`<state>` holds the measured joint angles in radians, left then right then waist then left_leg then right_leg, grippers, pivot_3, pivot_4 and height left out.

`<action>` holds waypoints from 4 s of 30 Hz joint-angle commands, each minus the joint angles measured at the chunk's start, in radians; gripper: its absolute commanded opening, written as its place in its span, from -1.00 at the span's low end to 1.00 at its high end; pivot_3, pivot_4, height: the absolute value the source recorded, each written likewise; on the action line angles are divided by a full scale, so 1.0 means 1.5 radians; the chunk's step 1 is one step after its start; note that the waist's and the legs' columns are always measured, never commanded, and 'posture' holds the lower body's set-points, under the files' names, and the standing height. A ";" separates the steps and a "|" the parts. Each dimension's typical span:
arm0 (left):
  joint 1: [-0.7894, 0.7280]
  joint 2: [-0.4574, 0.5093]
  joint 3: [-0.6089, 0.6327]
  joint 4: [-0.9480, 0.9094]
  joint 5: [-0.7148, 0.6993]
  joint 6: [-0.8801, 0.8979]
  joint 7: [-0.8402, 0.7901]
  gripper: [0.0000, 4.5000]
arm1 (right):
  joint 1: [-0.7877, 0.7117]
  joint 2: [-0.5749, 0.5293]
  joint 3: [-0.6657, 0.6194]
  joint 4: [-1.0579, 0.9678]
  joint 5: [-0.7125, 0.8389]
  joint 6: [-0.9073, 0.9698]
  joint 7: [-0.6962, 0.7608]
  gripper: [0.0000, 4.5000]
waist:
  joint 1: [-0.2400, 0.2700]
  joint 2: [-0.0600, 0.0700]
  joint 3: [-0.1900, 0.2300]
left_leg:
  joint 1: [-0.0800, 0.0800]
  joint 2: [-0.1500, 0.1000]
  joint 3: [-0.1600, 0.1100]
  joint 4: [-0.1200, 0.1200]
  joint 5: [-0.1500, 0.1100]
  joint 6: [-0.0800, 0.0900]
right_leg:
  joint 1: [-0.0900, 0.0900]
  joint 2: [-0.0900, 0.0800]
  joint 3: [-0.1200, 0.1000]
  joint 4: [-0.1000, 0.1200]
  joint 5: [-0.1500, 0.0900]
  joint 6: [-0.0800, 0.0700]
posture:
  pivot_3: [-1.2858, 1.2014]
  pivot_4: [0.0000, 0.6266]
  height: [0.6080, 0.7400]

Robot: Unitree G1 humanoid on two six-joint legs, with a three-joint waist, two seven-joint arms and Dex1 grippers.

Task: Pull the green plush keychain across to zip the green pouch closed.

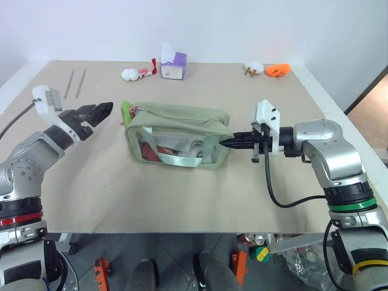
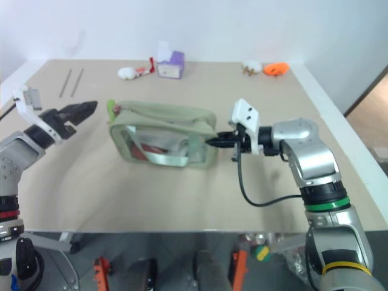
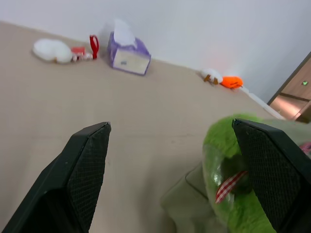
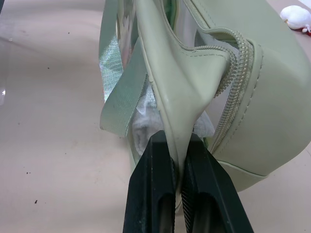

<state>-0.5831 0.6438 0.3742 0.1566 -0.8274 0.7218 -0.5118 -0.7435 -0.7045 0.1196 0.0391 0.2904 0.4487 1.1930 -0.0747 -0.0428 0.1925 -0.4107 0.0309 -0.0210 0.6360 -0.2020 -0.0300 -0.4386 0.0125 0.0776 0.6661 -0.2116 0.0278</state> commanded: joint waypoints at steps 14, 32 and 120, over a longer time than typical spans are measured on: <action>0.007 0.003 -0.055 -0.018 0.051 0.028 -0.087 0.84 | 0.008 -0.005 -0.009 -0.027 0.001 -0.015 -0.008 -1.00 | 0.000 0.000 0.000 | 0.000 0.000 0.000 0.000 0.000 0.000 | 0.000 0.000 0.000 0.000 0.000 0.000 | 0.03 -0.52 1.00; -0.043 -0.039 -0.043 0.029 0.086 0.002 -0.090 -0.40 | 0.014 -0.008 -0.006 -0.027 -0.003 -0.022 -0.011 -1.00 | 0.000 0.000 0.000 | 0.000 0.000 0.000 0.000 0.000 0.000 | 0.000 0.000 0.000 0.000 0.000 0.000 | 0.03 -0.52 1.00; -0.050 0.179 -0.139 -0.091 0.181 -0.037 -0.410 0.98 | 0.010 0.011 0.011 -0.046 -0.011 -0.006 -0.020 -1.00 | -0.004 0.000 0.000 | 0.002 0.000 0.001 0.000 0.000 0.000 | 0.001 0.000 0.001 0.001 0.000 0.000 | 0.03 -0.52 1.00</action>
<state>-0.6601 0.8852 0.1591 0.0363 -0.5669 0.6930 -1.1198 -0.7182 -0.6935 0.1254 -0.0040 0.2683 0.4396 1.1549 -0.0805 -0.0431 0.1923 -0.4085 0.0311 -0.0196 0.6362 -0.2017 -0.0304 -0.4380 0.0132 0.0795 0.6671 -0.2112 0.0284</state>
